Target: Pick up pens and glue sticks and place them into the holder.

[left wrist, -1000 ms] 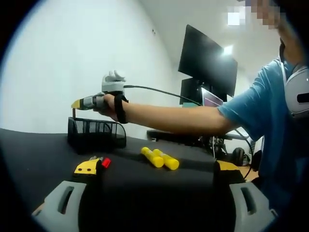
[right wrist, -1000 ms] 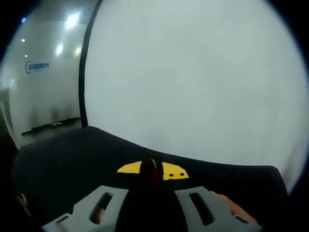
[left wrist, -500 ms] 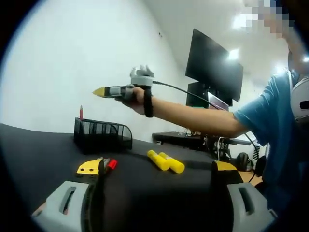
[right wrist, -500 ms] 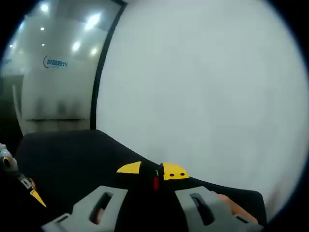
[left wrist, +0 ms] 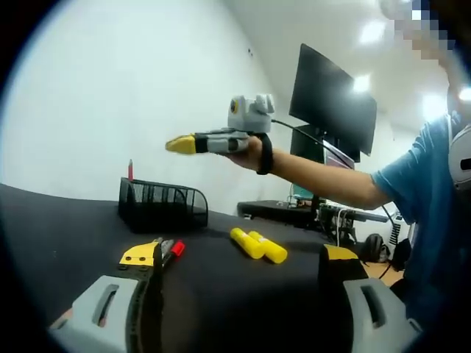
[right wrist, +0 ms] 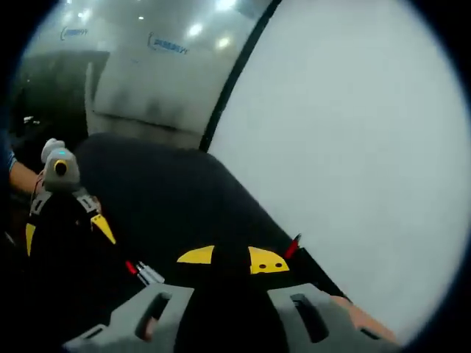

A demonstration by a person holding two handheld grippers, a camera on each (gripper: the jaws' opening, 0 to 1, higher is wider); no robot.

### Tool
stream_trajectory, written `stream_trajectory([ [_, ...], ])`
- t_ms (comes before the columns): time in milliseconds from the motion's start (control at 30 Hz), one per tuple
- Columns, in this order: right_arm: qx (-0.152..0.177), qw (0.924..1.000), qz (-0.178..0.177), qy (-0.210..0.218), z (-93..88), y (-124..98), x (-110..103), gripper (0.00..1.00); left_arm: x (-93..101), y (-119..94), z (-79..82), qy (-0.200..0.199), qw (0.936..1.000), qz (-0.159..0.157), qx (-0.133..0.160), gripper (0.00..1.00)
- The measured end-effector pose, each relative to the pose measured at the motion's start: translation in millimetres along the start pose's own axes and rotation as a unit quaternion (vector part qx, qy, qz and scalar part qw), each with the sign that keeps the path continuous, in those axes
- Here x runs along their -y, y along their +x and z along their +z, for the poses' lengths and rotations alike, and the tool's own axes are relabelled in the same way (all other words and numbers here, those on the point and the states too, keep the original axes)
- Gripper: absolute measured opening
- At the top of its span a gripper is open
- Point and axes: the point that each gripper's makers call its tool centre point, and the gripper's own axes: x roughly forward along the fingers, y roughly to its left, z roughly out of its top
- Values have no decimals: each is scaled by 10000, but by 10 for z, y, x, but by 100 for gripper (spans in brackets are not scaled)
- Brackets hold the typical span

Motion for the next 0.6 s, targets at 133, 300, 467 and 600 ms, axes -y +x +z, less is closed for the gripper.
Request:
stream_trajectory([
  [133, -520, 9976, 433, -147, -263, 31, -215, 12, -22, -5, 10, -22, 10000, 32, 19, 82],
  [300, -766, 9939, 788, -104, -450, 92, -321, 12, -35, -3, -1, -34, 10000, 39, -11, 81],
  [467, -1368, 9822, 1231, -377, -717, 83, -514, 12, -35, -5, -2, -46, 10000, 44, -12, 80],
  [600, -1788, 9722, 1346, -686, -907, 126, -586, 12, -40, -8, 6, -66, 10000, 55, 9, 80],
])
